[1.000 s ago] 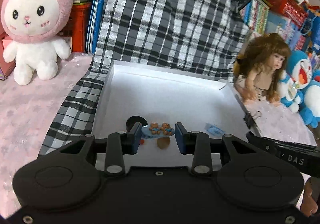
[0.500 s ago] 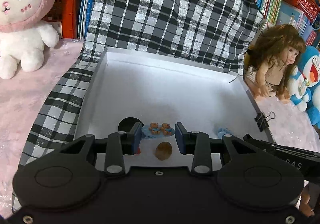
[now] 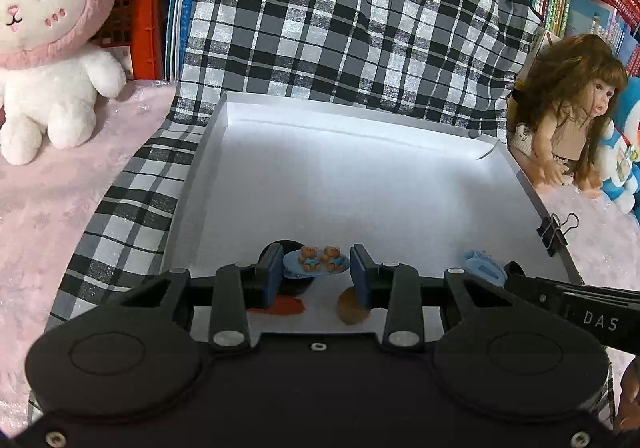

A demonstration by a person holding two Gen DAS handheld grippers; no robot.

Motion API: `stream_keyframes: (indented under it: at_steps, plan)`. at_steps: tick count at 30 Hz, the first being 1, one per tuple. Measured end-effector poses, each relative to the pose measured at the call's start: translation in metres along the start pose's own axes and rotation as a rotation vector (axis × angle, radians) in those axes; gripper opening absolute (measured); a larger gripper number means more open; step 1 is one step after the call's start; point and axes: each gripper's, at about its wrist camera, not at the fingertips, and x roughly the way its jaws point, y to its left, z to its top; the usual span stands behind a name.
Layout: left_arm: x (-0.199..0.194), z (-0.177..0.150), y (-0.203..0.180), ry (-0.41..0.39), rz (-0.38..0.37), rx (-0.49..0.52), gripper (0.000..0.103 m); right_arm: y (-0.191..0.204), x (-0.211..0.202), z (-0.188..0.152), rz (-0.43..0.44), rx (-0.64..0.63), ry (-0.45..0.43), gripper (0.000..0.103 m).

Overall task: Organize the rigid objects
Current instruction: 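Drop the tray into the box from the left gripper while the right drops the lid, then move the left gripper to the red toy sausage while the right moves to a lid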

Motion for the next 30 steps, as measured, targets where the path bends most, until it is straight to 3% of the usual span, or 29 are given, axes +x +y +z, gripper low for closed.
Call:
stream_keyframes:
  at_steps: [6,10,13,19,25,30]
  plan:
    - [0.000,-0.001,-0.002,-0.011,0.011,0.014,0.035,0.000,0.000,0.000,0.006,-0.001,-0.002,0.035]
    - [-0.004,-0.002,-0.003,-0.009,0.005,0.014,0.034,-0.004,-0.003,-0.002,0.031,0.009,-0.011,0.041]
    - [-0.013,-0.003,-0.003,-0.021,-0.001,0.022,0.044,-0.005,-0.009,-0.003,0.044,0.000,-0.029,0.058]
    - [-0.047,-0.008,-0.001,-0.091,-0.024,0.034,0.076,-0.007,-0.033,-0.010,0.077,-0.042,-0.093,0.071]
    - [-0.087,-0.021,0.000,-0.170,-0.034,0.055,0.085,-0.012,-0.064,-0.026,0.116,-0.103,-0.175,0.084]
    - [-0.118,-0.044,0.000,-0.230,-0.033,0.078,0.088,-0.015,-0.088,-0.046,0.117,-0.155,-0.228,0.087]
